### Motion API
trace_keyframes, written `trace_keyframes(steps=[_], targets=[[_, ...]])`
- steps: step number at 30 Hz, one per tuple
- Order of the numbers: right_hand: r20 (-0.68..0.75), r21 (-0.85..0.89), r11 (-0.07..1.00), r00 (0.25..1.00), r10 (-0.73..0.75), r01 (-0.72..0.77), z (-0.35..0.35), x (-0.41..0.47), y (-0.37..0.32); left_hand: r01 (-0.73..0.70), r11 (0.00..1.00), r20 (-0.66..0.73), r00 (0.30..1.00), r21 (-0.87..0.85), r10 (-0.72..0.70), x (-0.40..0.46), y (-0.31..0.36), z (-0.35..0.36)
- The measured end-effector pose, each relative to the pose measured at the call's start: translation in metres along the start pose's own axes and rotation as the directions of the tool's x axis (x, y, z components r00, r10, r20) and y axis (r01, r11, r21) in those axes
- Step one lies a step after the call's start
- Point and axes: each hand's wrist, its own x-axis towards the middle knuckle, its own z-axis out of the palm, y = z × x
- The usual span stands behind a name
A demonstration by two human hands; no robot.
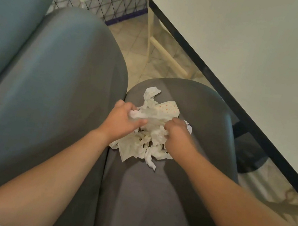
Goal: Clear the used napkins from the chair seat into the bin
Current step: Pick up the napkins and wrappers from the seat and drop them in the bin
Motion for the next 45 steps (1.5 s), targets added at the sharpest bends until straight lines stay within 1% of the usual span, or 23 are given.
trace_keyframes(steps=[2,3,5,7,10,13,14,17,18,21,24,26,28,32,34,35,37,39,41,42,43,44,45], targets=[[-0.007,0.019,1.0,1.0,0.001,-0.001,0.002,-0.008,-0.001,-0.046,0.997,-0.014,0.999,0.066,0.048,-0.008,-0.002,-0.002],[-0.017,0.023,1.0,1.0,0.002,-0.001,0.002,-0.01,-0.002,-0.066,0.997,-0.033,0.997,0.049,0.067,-0.01,-0.003,-0.002],[-0.037,0.026,1.0,0.999,0.003,-0.002,0.003,-0.018,-0.003,-0.012,0.996,-0.023,1.0,-0.091,0.01,-0.016,-0.003,0.0],[-0.041,0.032,0.999,0.999,-0.004,0.005,0.002,-0.026,-0.002,0.101,0.965,0.045,0.995,-0.24,-0.093,-0.025,0.002,0.002],[-0.041,0.048,0.999,0.999,-0.008,0.01,-0.001,-0.035,0.0,0.151,0.924,0.122,0.986,-0.352,-0.114,-0.034,0.008,0.005],[-0.053,0.066,0.998,0.999,-0.004,0.007,-0.005,-0.047,0.003,0.178,0.851,0.142,0.982,-0.494,-0.123,-0.051,0.014,0.006],[-0.055,0.07,0.998,0.998,-0.003,0.007,-0.006,-0.053,0.003,0.176,0.853,0.124,0.983,-0.491,-0.132,-0.059,0.017,0.006],[-0.073,0.067,0.998,0.997,-0.017,0.022,-0.008,-0.069,0.002,0.15,0.933,0.041,0.989,-0.327,-0.144,-0.073,0.016,0.007],[-0.083,0.068,0.997,0.996,-0.021,0.026,-0.01,-0.075,0.002,0.146,0.939,0.032,0.989,-0.31,-0.143,-0.08,0.019,0.007],[-0.113,0.074,0.997,0.993,-0.023,0.032,-0.01,-0.1,0.003,0.175,0.884,0.074,0.985,-0.434,-0.159,-0.099,0.03,0.008],[-0.129,0.084,0.996,0.991,-0.015,0.026,-0.013,-0.13,0.006,0.167,0.893,0.102,0.985,-0.417,-0.136,-0.117,0.046,0.015],[-0.14,0.1,0.995,0.99,0.023,-0.009,-0.019,-0.16,0.014,0.16,0.886,0.171,0.981,-0.435,-0.094,-0.135,0.063,0.026],[-0.138,0.101,0.995,0.99,0.026,-0.012,-0.025,-0.178,0.016,0.166,0.881,0.225,0.972,-0.443,-0.07,-0.145,0.071,0.032],[-0.111,0.12,0.988,0.988,0.111,-0.097,-0.037,-0.238,0.034,0.118,0.949,0.39,0.921,-0.294,0.007,-0.18,0.097,0.063],[-0.113,0.126,0.981,0.98,0.165,-0.151,-0.044,-0.269,0.047,0.101,0.968,0.481,0.876,-0.228,0.022,-0.201,0.115,0.085],[-0.118,0.132,0.977,0.976,0.184,-0.168,-0.045,-0.279,0.053,0.074,0.979,0.506,0.862,-0.188,0.032,-0.209,0.123,0.093],[-0.157,0.163,0.966,0.962,0.225,-0.199,-0.05,-0.301,0.065,-0.051,0.996,0.534,0.841,-0.08,0.086,-0.224,0.144,0.111],[-0.196,0.2,0.954,0.945,0.263,-0.224,-0.053,-0.322,0.079,-0.167,0.986,0.543,0.829,0.009,0.135,-0.238,0.163,0.129],[-0.208,0.226,0.941,0.931,0.299,-0.252,-0.054,-0.346,0.096,-0.247,0.967,0.558,0.813,0.068,0.168,-0.253,0.179,0.148],[-0.21,0.234,0.936,0.926,0.314,-0.264,-0.054,-0.359,0.105,-0.279,0.957,0.58,0.794,0.079,0.183,-0.26,0.185,0.157],[-0.205,0.24,0.93,0.921,0.33,-0.28,-0.053,-0.372,0.115,-0.288,0.955,0.613,0.768,0.073,0.185,-0.269,0.192,0.167],[-0.204,0.25,0.923,0.915,0.347,-0.294,-0.053,-0.388,0.124,-0.263,0.963,0.648,0.743,0.053,0.167,-0.279,0.198,0.178],[-0.202,0.263,0.914,0.908,0.366,-0.31,-0.05,-0.402,0.134,-0.2,0.98,0.678,0.723,0.02,0.133,-0.288,0.203,0.187]])
